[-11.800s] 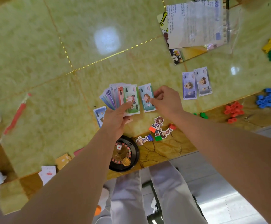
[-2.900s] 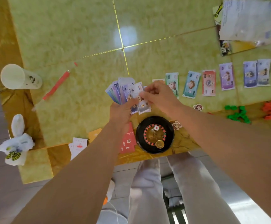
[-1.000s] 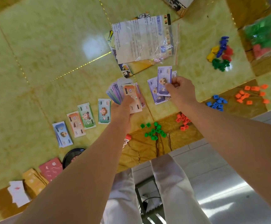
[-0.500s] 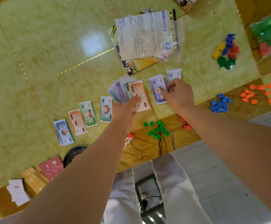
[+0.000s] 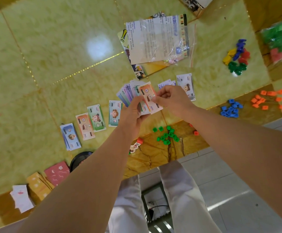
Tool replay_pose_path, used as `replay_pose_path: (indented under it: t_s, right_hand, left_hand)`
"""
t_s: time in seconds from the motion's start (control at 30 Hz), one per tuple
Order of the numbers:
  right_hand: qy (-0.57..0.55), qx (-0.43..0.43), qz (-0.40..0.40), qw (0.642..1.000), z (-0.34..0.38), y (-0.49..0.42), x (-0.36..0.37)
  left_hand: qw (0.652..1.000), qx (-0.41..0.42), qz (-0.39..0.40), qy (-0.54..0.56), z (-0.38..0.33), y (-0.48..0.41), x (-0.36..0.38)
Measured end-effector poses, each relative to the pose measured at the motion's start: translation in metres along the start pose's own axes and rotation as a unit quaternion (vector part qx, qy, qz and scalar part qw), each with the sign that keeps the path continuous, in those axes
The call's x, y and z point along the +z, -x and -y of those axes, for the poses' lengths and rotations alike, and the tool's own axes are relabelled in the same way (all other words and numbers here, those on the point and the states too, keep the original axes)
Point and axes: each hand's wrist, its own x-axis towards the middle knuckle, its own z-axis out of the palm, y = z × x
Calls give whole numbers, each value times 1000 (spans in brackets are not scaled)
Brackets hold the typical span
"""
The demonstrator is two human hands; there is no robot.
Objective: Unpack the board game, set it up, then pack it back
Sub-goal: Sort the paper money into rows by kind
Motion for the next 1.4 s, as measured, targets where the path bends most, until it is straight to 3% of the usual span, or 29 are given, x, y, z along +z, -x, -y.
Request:
replay_pose_path:
  t_s: [0.33, 0.77, 0.97, 1.17, 1.3, 1.4]
  right_hand:
    - [-60, 41, -30, 997, 22, 9, 21]
    - [10, 23, 21, 999, 53, 27, 181]
    - [134, 1, -34, 990, 55, 28, 238]
    - [231, -1, -85, 969, 54, 22, 246]
    - [129, -30, -74, 988, 57, 24, 247]
    - [10, -12, 30, 999, 63, 27, 244]
  left_hand:
    - [997, 29, -54, -50, -9, 5, -43]
    - [972, 100, -212, 6, -41, 9, -210]
    - [981, 92, -170, 25, -47, 7, -253]
    - [989, 85, -115, 39, -50, 4, -264]
    - [991, 81, -96, 43, -52, 5, -259]
    - [993, 85, -85, 25, -54, 4, -248]
